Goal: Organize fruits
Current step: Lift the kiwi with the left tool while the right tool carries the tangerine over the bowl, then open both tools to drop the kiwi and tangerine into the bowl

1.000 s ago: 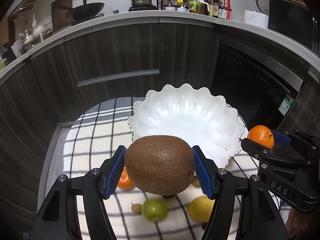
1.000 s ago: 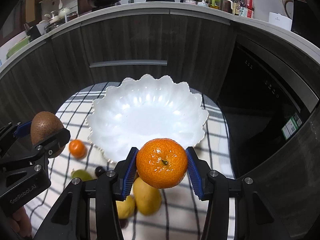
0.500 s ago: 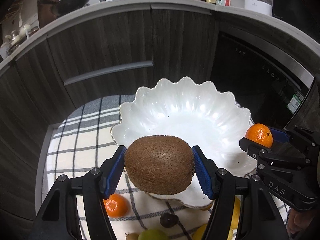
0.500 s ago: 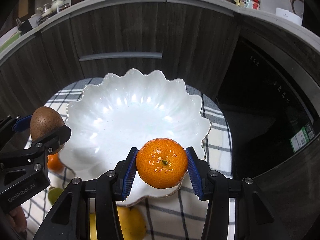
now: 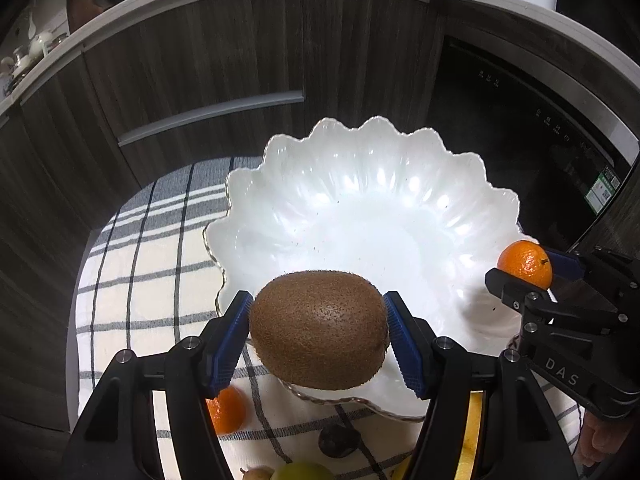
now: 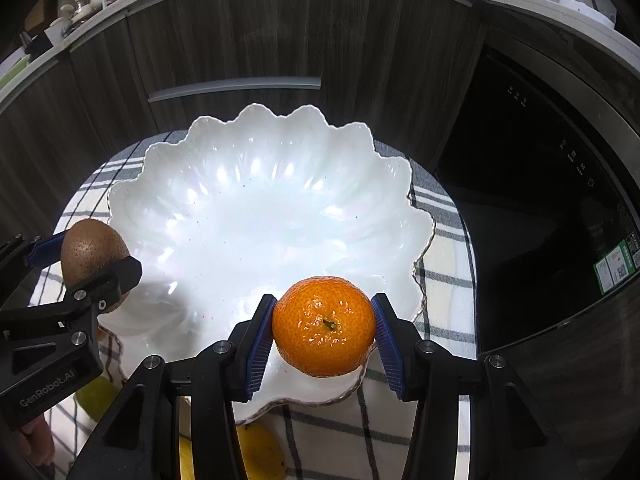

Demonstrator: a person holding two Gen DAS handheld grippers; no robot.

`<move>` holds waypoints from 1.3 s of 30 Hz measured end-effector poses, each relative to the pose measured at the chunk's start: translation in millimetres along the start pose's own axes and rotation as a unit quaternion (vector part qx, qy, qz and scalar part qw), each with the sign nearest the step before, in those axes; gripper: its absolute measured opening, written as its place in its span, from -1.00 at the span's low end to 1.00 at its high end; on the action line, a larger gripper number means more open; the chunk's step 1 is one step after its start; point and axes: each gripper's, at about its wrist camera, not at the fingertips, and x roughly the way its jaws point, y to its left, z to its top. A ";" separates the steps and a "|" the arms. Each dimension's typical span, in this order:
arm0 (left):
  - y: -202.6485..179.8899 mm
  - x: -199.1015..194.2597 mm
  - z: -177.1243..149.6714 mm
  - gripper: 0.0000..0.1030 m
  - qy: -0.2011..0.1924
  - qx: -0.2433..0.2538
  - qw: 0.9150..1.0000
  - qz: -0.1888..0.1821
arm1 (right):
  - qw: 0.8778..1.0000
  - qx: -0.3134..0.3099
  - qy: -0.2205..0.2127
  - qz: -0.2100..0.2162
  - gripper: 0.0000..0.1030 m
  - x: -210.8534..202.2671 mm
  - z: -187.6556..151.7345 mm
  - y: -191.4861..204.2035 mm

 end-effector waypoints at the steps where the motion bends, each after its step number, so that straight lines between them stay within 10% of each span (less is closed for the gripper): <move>1: -0.3 1.4 -0.1 0.27 0.004 0.001 1.000 0.001 | 1.000 0.001 0.002 0.000 -0.05 0.8 -0.6 -0.1; 7: -1.2 -6.5 1.3 0.65 -0.012 0.013 1.000 0.021 | 1.000 -0.001 0.005 -0.006 -0.03 -0.8 0.6 1.2; 14: 4.4 -25.4 7.8 0.90 -0.042 0.016 0.996 0.076 | 0.998 0.002 -0.037 -0.054 0.54 -22.3 7.2 0.6; 39: 12.6 -117.8 -23.7 0.97 -0.101 0.000 0.990 0.099 | 0.992 0.001 -0.112 -0.062 0.60 -110.2 -11.0 24.4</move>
